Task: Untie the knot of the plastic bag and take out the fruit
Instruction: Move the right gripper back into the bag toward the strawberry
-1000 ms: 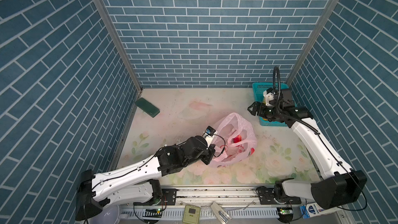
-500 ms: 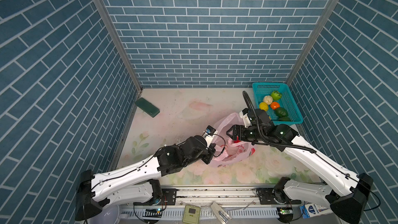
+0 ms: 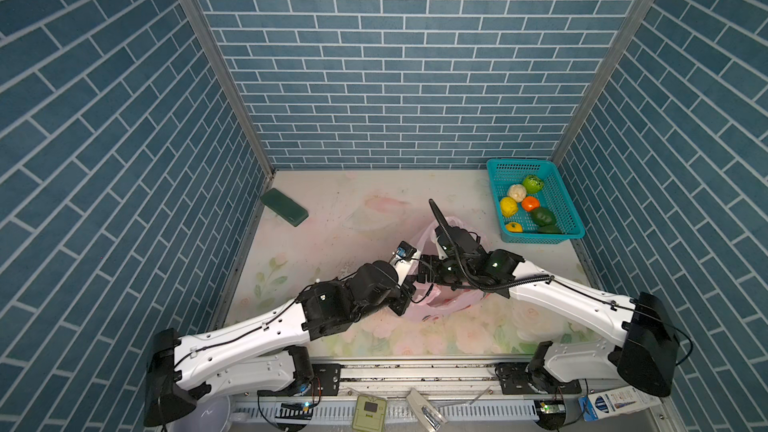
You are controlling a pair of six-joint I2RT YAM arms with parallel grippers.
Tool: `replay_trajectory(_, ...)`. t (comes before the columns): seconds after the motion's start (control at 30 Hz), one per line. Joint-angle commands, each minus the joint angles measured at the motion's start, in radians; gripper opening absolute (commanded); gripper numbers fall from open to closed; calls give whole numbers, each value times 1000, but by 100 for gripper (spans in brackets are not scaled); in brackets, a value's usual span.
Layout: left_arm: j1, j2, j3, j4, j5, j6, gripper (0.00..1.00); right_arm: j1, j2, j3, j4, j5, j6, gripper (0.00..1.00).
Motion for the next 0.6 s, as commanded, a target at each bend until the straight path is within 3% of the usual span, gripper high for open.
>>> replay_trajectory(0.0, 5, 2, 30, 33, -6, 17, 0, 2, 50, -31, 101, 54, 48, 83)
replay_trajectory(0.2, 5, -9, 22, 31, -13, 22, 0, -12, 124, -6, 149, 226, -2, 84)
replay_trajectory(0.37, 5, -13, 15, 19, -4, 20, 0, -90, 150, 86, -25, 415, -98, 86)
replay_trajectory(0.57, 5, -25, 2, 7, -2, 18, 0, -179, 69, 85, -256, 494, -101, 87)
